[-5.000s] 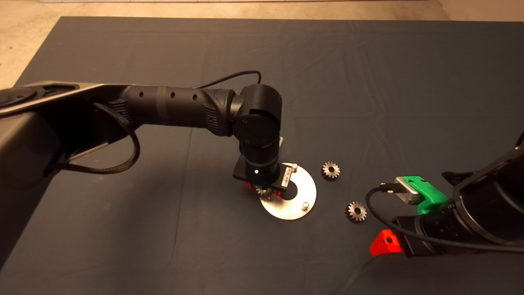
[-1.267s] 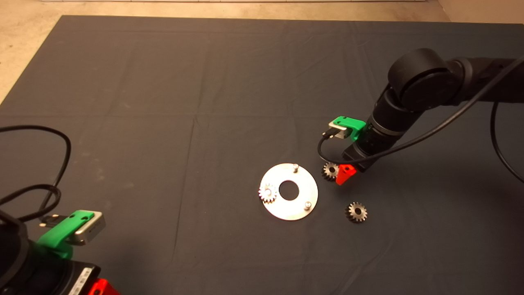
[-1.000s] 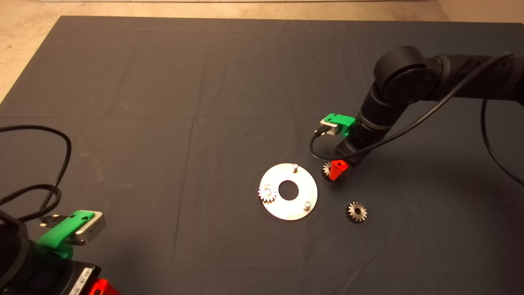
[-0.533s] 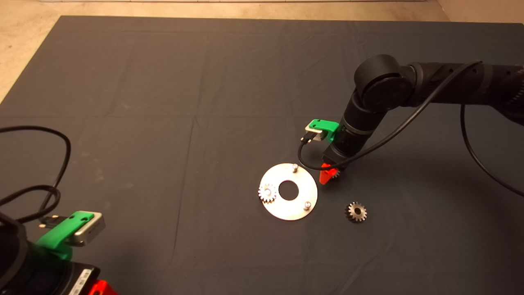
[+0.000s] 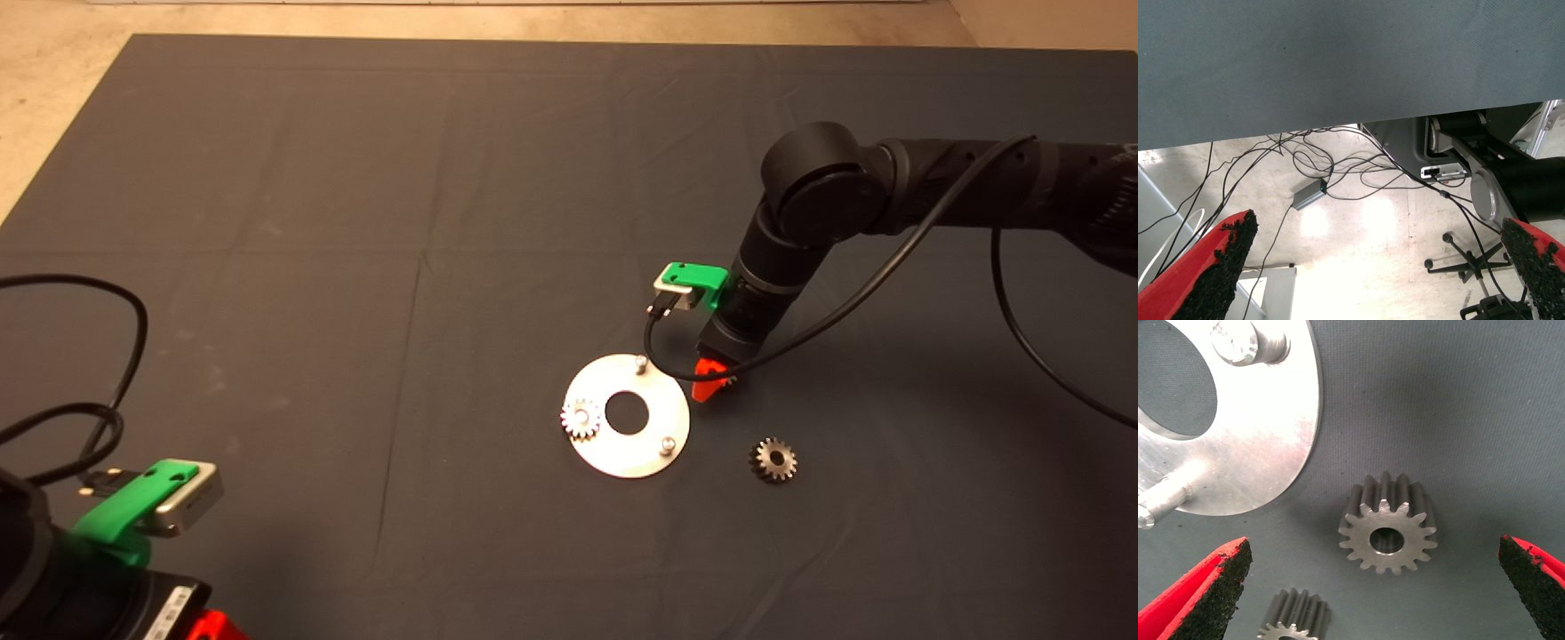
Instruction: Install three planetary gears onto the carrier pins
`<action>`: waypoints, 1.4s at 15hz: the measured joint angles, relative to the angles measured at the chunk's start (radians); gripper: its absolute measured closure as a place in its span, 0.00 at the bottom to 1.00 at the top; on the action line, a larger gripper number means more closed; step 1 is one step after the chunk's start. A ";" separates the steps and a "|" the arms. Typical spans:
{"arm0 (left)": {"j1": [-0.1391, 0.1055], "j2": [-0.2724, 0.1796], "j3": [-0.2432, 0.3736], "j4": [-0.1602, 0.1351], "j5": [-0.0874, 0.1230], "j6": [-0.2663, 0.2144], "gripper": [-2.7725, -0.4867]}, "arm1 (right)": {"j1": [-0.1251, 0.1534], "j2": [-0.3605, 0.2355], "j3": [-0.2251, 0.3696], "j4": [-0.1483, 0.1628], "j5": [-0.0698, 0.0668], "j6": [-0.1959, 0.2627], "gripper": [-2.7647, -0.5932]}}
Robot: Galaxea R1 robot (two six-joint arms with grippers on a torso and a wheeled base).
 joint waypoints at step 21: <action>-0.005 -0.077 0.000 -0.003 0.000 0.035 0.07 | -0.031 -0.017 0.022 -0.048 -0.001 -0.082 0.24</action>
